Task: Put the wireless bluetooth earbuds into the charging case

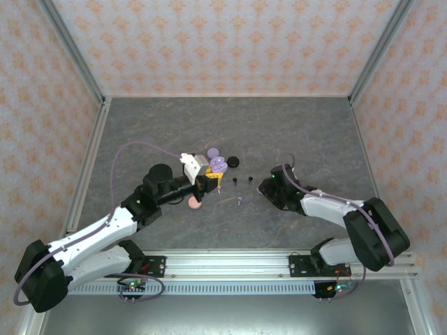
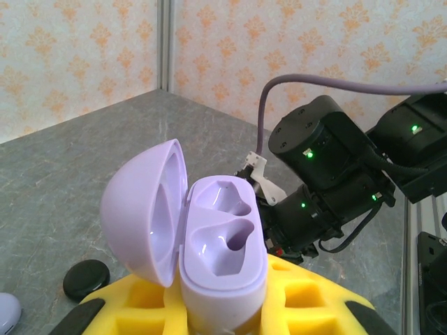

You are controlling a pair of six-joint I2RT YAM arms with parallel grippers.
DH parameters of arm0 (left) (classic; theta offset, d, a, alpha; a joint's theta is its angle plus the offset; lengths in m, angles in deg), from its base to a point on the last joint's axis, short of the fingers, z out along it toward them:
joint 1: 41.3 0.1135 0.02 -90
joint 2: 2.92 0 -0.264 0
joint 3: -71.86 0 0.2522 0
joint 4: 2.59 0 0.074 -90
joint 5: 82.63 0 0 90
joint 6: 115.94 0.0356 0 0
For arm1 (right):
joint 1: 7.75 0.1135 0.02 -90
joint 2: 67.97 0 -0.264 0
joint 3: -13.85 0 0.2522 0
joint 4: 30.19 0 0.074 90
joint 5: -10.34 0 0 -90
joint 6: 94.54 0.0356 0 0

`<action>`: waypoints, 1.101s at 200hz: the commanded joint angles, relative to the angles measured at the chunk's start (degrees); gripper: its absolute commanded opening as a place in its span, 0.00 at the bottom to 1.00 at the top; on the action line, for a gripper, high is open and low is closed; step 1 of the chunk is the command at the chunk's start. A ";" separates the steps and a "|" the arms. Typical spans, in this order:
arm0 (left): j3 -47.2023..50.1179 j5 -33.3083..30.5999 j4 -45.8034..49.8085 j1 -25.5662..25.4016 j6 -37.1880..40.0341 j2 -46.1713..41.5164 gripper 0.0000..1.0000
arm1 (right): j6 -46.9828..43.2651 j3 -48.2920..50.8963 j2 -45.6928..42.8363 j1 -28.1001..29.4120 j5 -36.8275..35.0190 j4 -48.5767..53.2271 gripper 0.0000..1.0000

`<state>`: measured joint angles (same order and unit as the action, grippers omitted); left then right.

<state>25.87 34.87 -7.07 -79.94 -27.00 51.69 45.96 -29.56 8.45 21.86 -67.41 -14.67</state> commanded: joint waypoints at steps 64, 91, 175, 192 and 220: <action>2.16 -3.56 3.39 -0.39 1.62 -7.48 0.05 | -24.09 -16.07 5.02 3.35 -0.65 25.98 0.38; 2.43 -3.77 3.56 -0.39 1.66 -8.10 0.05 | -24.41 -15.68 7.64 3.50 -0.61 22.54 0.42; 2.52 -4.03 3.39 -0.39 1.69 -7.85 0.05 | -27.99 -17.93 14.80 5.79 -1.08 20.43 0.42; 2.35 -4.02 3.47 -0.41 1.72 -7.76 0.05 | -28.71 -18.39 15.48 6.57 -1.06 20.27 0.42; 2.26 -4.05 3.65 -0.40 1.68 -7.68 0.05 | -29.98 -19.93 15.65 7.90 -4.52 21.99 0.41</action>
<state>27.84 32.10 -3.14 -79.94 -25.96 44.43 18.16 -47.43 22.39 28.18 -69.83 8.98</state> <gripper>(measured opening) 0.184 0.417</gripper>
